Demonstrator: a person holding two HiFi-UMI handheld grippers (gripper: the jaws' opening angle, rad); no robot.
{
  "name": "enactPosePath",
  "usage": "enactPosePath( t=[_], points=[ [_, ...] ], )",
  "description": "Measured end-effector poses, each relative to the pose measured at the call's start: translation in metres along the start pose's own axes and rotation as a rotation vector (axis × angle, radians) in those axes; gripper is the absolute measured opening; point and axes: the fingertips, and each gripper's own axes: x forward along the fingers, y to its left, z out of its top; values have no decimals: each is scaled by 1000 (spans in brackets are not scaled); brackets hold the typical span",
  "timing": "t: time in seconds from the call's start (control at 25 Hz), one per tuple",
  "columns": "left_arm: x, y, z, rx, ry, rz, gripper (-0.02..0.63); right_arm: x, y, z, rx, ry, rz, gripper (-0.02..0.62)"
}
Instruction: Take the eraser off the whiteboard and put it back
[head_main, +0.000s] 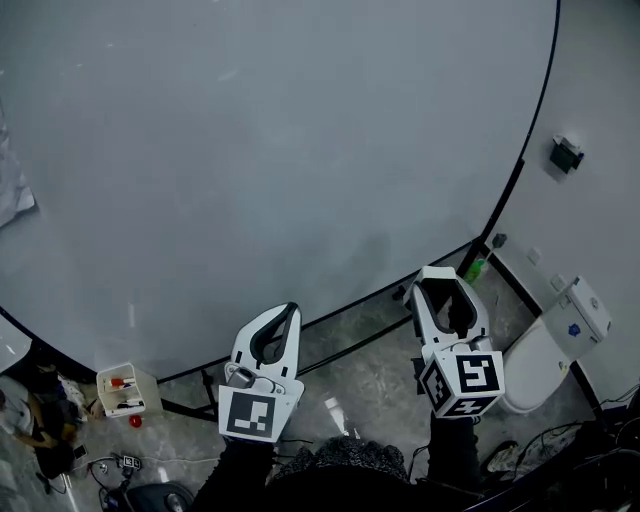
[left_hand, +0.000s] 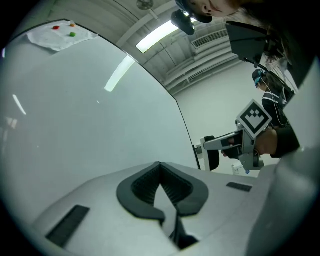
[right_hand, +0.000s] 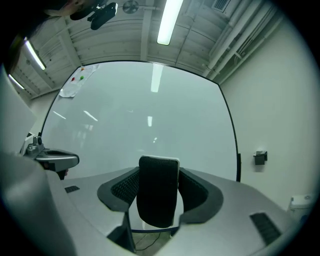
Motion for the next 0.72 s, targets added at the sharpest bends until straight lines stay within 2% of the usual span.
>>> enactPosePath(
  t=[0.16,0.44,0.72],
  points=[
    [8,2,-7,-24,4,-19,6,-3,-10,-6,-6,14,-34,245],
    [39,-22,-4,-2,-10,-60,6,4,-49,-5,1,-15,-61,245],
    [97,-48,-8,-1,0,1,6,40,-121,-13,3,-23,-21,245]
  ],
)
